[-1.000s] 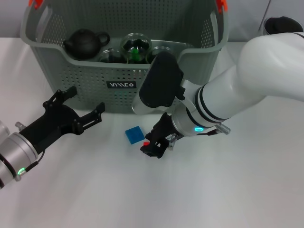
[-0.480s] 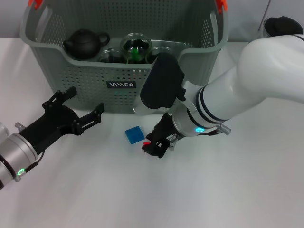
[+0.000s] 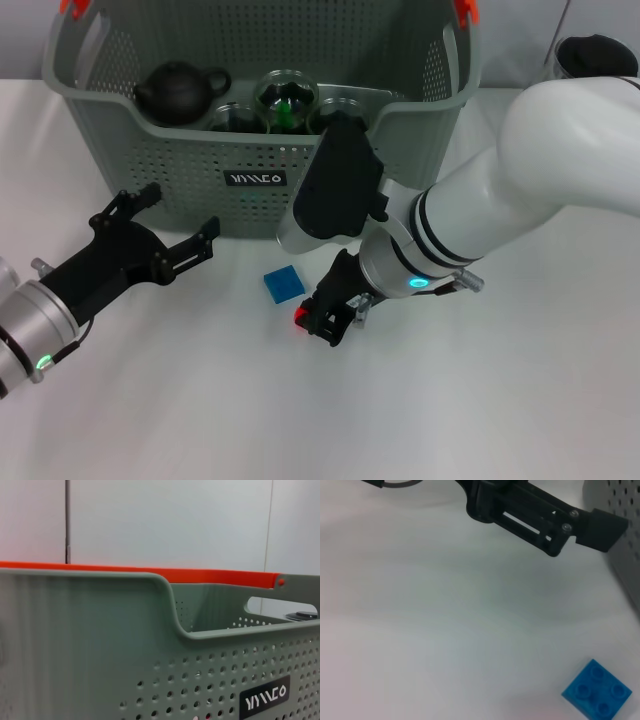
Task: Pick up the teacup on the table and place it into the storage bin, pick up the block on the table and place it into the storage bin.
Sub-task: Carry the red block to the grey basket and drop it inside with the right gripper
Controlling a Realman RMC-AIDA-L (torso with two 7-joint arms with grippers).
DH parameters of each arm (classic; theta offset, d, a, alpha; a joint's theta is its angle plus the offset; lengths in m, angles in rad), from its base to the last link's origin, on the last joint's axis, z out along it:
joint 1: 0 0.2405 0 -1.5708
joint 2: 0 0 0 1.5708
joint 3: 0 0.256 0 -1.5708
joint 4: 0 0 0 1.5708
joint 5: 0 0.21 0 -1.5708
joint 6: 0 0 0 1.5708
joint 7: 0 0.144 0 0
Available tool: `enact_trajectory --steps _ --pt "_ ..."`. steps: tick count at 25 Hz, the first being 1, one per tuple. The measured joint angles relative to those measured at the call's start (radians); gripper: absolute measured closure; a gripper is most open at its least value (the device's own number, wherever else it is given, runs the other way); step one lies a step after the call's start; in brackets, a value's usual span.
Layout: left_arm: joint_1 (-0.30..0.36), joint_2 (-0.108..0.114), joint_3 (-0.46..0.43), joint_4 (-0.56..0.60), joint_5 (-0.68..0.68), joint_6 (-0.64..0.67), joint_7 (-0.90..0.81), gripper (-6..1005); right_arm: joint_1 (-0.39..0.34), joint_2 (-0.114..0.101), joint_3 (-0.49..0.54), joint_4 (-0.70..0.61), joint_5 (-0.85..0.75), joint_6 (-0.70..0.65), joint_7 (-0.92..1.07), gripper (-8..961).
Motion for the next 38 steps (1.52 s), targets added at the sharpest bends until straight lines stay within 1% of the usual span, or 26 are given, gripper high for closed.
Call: enact_trajectory --steps 3,6,9,13,17,19,22,24,25,27,30,32,34,35,38 --pt "0.001 0.0 0.0 0.0 0.0 0.0 0.0 68 -0.005 -0.005 0.004 -0.024 -0.004 -0.02 0.011 838" --pt "0.002 0.0 0.0 0.0 0.0 0.0 0.0 68 -0.015 -0.014 0.016 -0.066 -0.022 -0.057 0.05 838" --pt "0.003 0.0 -0.003 0.0 0.0 0.0 0.0 68 -0.055 -0.019 0.084 -0.156 -0.107 -0.134 0.13 838" --pt "0.004 0.0 -0.009 0.0 0.0 0.0 0.0 69 -0.145 -0.018 0.222 -0.341 -0.257 -0.27 0.228 837" --pt "0.002 0.001 -0.009 0.0 0.0 -0.004 0.0 69 -0.221 -0.019 0.355 -0.557 -0.299 -0.42 0.241 837" --pt "-0.002 0.001 -0.009 0.0 0.0 -0.01 0.0 69 -0.232 -0.019 0.446 -0.644 -0.266 -0.511 0.231 837" --pt "-0.005 0.001 -0.009 0.0 0.0 -0.013 0.0 70 -0.221 -0.021 0.597 -0.731 -0.141 -0.634 0.208 837" --pt "-0.005 0.001 -0.009 0.0 0.0 -0.013 0.0 70 -0.203 -0.022 0.693 -0.762 -0.096 -0.666 0.204 837" --pt "-0.006 0.002 -0.009 0.0 0.0 -0.014 0.0 70 -0.195 -0.022 0.732 -0.772 -0.098 -0.657 0.202 838" --pt "-0.006 0.002 -0.009 0.0 0.0 -0.014 0.0 70 -0.178 -0.022 0.772 -0.767 -0.137 -0.589 0.194 838" --pt "-0.007 0.001 -0.007 0.0 0.0 -0.014 0.0 71 -0.118 -0.023 0.777 -0.661 -0.224 -0.446 0.173 825" --pt "-0.008 0.001 -0.008 0.0 0.0 -0.014 0.0 71 -0.049 -0.023 0.773 -0.535 -0.293 -0.371 0.165 813" --pt "-0.008 0.0 -0.008 0.0 0.0 -0.015 0.0 71 0.029 -0.022 0.773 -0.376 -0.35 -0.292 0.15 800" --pt "-0.008 0.0 -0.008 0.0 0.0 -0.015 0.0 71 0.062 -0.021 0.773 -0.298 -0.367 -0.258 0.139 793" --pt "-0.008 0.0 -0.008 0.0 0.0 -0.015 0.0 71 0.138 -0.025 0.776 -0.134 -0.379 -0.193 0.105 774"
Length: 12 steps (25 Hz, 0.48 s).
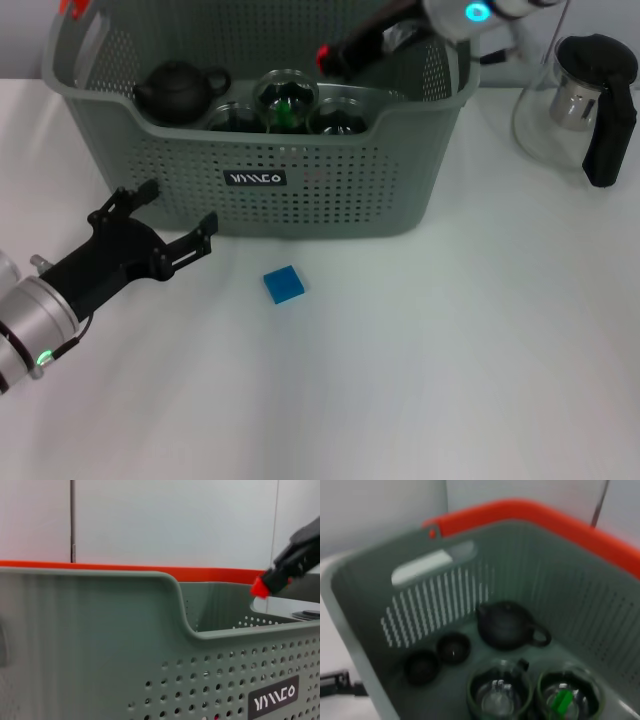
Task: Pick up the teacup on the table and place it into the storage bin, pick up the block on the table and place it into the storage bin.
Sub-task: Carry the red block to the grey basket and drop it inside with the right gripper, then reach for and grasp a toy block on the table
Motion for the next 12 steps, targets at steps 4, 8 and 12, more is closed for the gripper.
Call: enact_trajectory --steps 4,8,12 --pt "0.001 0.0 -0.001 0.0 0.0 0.0 0.0 72 0.04 0.0 -0.002 0.054 -0.039 0.009 0.001 749" --pt "0.001 0.0 -0.001 0.0 0.0 0.0 0.0 72 0.035 0.003 -0.002 0.04 -0.061 0.019 0.008 723" --pt "0.002 0.0 -0.001 0.0 0.0 0.0 0.0 73 -0.02 0.007 -0.004 -0.064 -0.007 0.006 -0.05 650"
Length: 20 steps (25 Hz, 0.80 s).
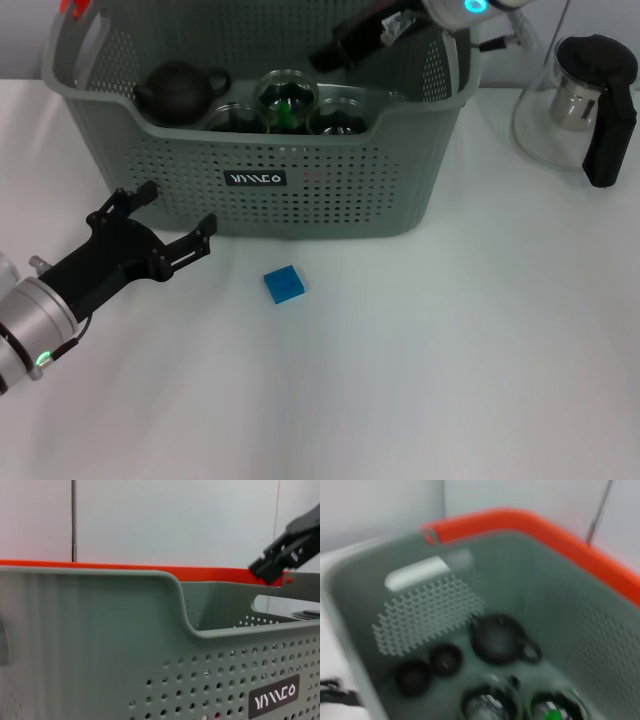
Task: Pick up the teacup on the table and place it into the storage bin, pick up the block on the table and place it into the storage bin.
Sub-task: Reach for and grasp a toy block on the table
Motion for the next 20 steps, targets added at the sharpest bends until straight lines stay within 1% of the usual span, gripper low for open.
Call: enact_trajectory --steps 2,4,5,7,8,9,11,12,13,14,16,17,18,20 --pt "0.001 0.0 0.0 0.0 0.0 0.002 0.0 73 -0.062 0.001 -0.001 -0.099 0.08 -0.043 -0.053 605" --pt "0.002 0.0 0.0 0.0 0.0 0.006 0.0 73 -0.174 0.0 -0.002 -0.242 0.235 -0.119 -0.131 560" --pt "0.002 0.0 0.0 0.0 0.0 0.009 -0.001 73 -0.253 0.0 0.0 -0.314 0.338 -0.152 -0.186 537" --pt "0.002 0.0 0.0 0.001 0.0 0.017 -0.003 73 -0.396 -0.002 0.009 -0.403 0.526 -0.196 -0.311 492" --pt "0.002 0.001 0.0 0.003 0.0 0.03 -0.005 73 -0.471 -0.003 0.015 -0.428 0.636 -0.21 -0.396 470" --pt "0.003 0.004 0.0 0.006 0.001 0.048 -0.006 74 -0.555 -0.005 0.022 -0.434 0.738 -0.229 -0.491 421" --pt "0.006 0.009 0.009 0.015 0.013 0.107 -0.011 74 -0.671 -0.004 0.037 -0.393 0.887 -0.274 -0.667 322" --pt "0.009 0.016 0.023 0.025 0.029 0.14 -0.022 74 -0.71 -0.004 0.044 -0.366 0.932 -0.3 -0.735 273" --pt "0.01 0.024 0.051 0.043 0.054 0.172 -0.046 74 -0.752 -0.003 0.061 -0.307 0.992 -0.338 -0.826 224" --pt "0.01 0.029 0.074 0.06 0.074 0.19 -0.071 74 -0.777 -0.003 0.078 -0.244 1.037 -0.384 -0.9 187" --pt "0.003 0.035 0.14 0.113 0.133 0.219 -0.134 74 -0.796 -0.003 0.122 -0.112 1.083 -0.465 -1.022 114" --pt "0.0 0.035 0.159 0.128 0.15 0.228 -0.152 74 -0.796 -0.002 0.152 -0.039 1.096 -0.508 -1.079 78" --pt "-0.008 0.033 0.196 0.153 0.175 0.235 -0.175 74 -0.79 -0.003 0.182 0.038 1.098 -0.541 -1.132 41" --pt "-0.031 0.03 0.262 0.179 0.207 0.229 -0.2 75 -0.779 -0.003 0.223 0.143 1.097 -0.578 -1.209 19"
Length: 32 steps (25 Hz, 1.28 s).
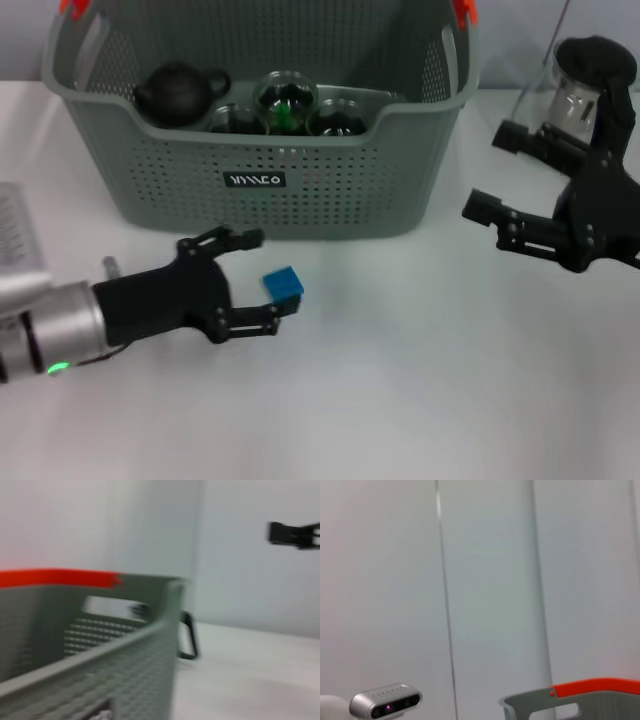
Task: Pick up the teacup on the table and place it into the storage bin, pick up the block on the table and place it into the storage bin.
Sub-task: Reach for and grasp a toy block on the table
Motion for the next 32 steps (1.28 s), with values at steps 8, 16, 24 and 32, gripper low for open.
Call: enact_trajectory --steps 8,16,24,32 --pt "-0.072 -0.01 0.132 0.0 0.076 -0.164 -0.076 132 0.01 0.001 0.015 0.062 -0.018 0.007 -0.039 9" --pt "-0.081 -0.039 0.137 0.008 0.072 -0.3 0.021 202 0.02 0.002 0.018 0.065 -0.011 0.007 -0.034 8" --pt "-0.099 -0.034 0.138 0.0 0.077 -0.353 -0.012 223 0.02 0.001 0.026 0.077 -0.008 0.009 -0.026 8" --pt "-0.101 -0.033 0.148 -0.017 0.082 -0.395 -0.021 259 0.019 -0.002 0.04 0.079 -0.008 0.011 -0.01 8"
